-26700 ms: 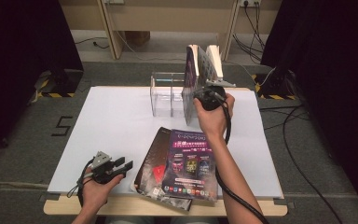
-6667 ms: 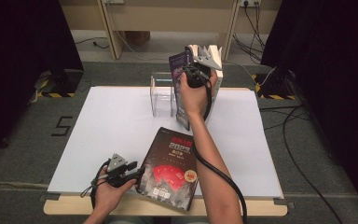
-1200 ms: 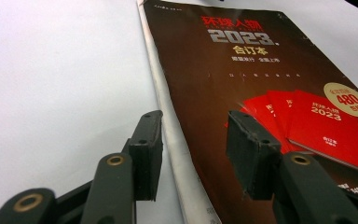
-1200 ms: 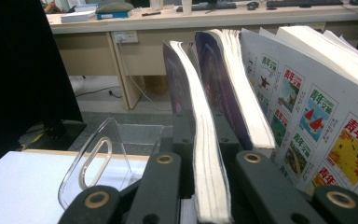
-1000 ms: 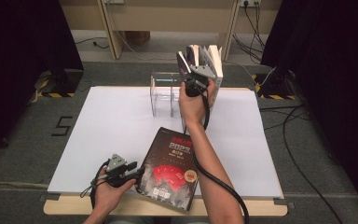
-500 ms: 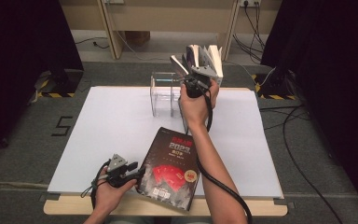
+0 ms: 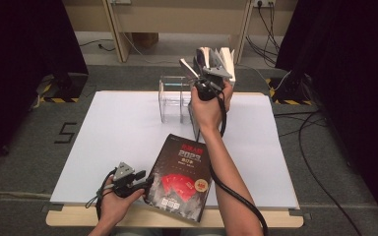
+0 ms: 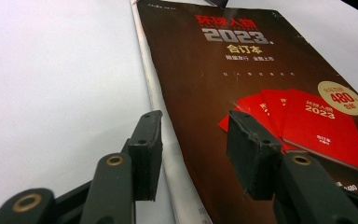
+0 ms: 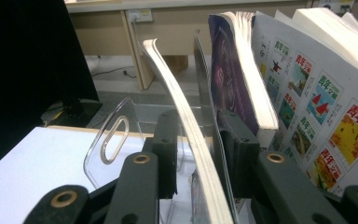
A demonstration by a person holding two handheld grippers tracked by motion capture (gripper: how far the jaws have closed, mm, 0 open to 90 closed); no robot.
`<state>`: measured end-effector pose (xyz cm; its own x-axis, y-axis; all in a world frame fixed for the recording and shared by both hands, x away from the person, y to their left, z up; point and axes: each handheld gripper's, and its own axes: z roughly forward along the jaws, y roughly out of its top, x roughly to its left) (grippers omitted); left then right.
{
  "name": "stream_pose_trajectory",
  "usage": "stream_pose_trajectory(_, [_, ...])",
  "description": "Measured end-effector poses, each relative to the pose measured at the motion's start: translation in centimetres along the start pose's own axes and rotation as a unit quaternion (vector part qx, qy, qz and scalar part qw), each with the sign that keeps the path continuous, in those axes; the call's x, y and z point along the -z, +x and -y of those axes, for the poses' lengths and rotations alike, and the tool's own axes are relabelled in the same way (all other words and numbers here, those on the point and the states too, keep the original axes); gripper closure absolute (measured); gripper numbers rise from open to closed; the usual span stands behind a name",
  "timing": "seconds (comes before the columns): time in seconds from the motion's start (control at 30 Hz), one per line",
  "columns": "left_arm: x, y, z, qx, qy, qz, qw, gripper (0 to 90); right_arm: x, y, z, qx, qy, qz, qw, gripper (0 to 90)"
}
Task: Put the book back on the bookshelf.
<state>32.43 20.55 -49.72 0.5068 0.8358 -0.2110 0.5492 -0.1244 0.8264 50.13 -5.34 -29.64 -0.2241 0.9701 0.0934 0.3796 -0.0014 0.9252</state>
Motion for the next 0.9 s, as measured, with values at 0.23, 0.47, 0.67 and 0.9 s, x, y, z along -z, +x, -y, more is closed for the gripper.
stream_pose_trajectory(0.23, [0.0,0.0,0.0,-0.001,0.001,0.001,1.0000,54.8,-0.3,0.0,-0.5,0.001,0.028,0.010,0.9996,78.5])
stream_pose_trajectory(0.47, [-0.1,0.0,0.1,-0.001,0.001,0.002,1.0000,54.7,-0.5,0.0,-1.4,0.020,0.056,0.033,0.9977,84.5])
stream_pose_trajectory(0.67, [0.0,0.0,0.1,-0.001,0.001,0.002,1.0000,54.7,-0.7,0.2,-1.5,0.029,0.044,0.026,0.9983,84.7])
stream_pose_trajectory(0.9, [-0.1,0.1,0.1,-0.002,0.001,0.002,1.0000,54.8,-0.7,0.4,-2.0,0.033,0.015,0.034,0.9988,84.7])
